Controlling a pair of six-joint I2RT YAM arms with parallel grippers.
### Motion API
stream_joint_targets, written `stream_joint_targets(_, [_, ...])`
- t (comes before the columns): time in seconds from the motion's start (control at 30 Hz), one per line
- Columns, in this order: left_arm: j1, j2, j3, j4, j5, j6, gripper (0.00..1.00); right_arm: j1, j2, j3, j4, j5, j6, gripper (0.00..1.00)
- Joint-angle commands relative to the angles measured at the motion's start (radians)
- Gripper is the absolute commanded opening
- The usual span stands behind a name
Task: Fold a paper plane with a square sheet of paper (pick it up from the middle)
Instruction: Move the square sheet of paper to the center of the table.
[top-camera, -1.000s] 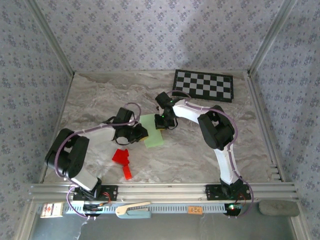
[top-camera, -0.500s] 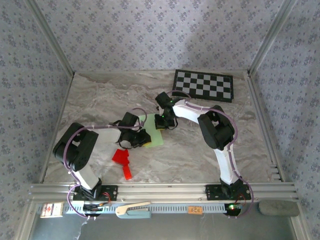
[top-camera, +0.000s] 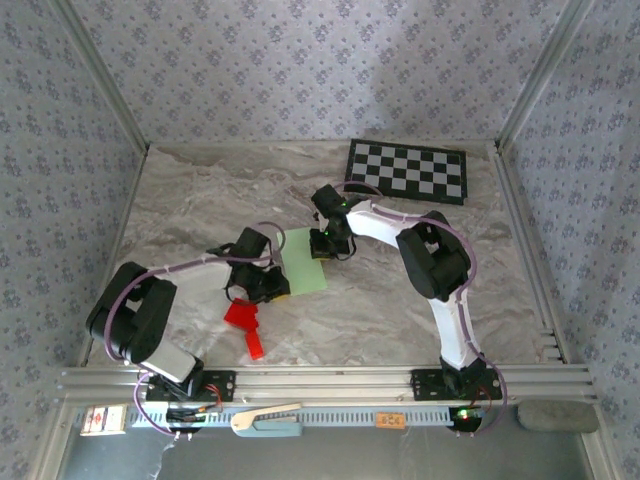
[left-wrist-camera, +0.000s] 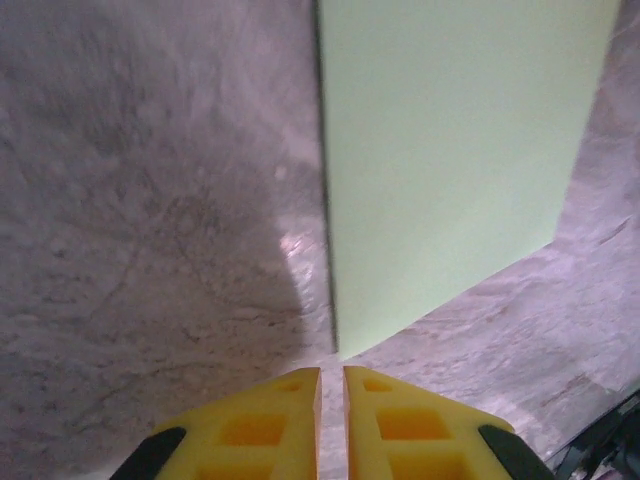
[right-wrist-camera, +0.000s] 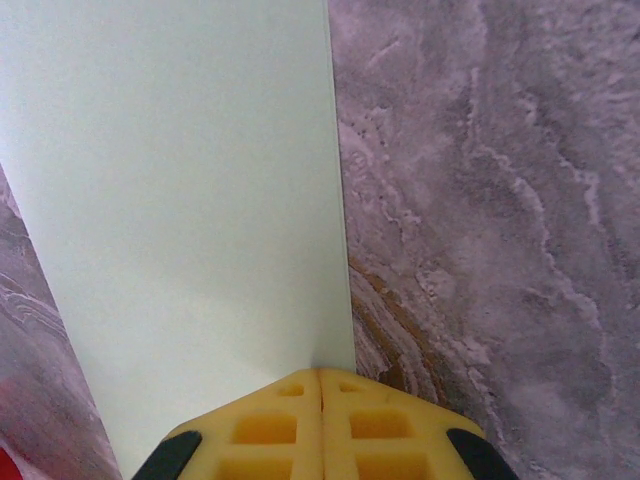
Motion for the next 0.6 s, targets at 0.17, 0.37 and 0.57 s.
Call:
stream_joint_targets(0.17, [0.038, -0.044, 0.138, 0.014, -0.047, -0.055, 0.22, -0.037, -0.003, -0.126, -0.126, 0.173, 0.086, 0.07])
stream_joint_targets(0.37, [0.036, 0.005, 0.169, 0.097, -0.039, -0.114, 0.38, -0.076, -0.091, -0.179, -0.038, 0.134, 0.138, 0.07])
stream_joint_targets(0.57, [0.018, 0.088, 0.225, 0.17, 0.008, -0.164, 0.48, -0.102, -0.206, -0.208, 0.057, 0.024, 0.18, 0.15])
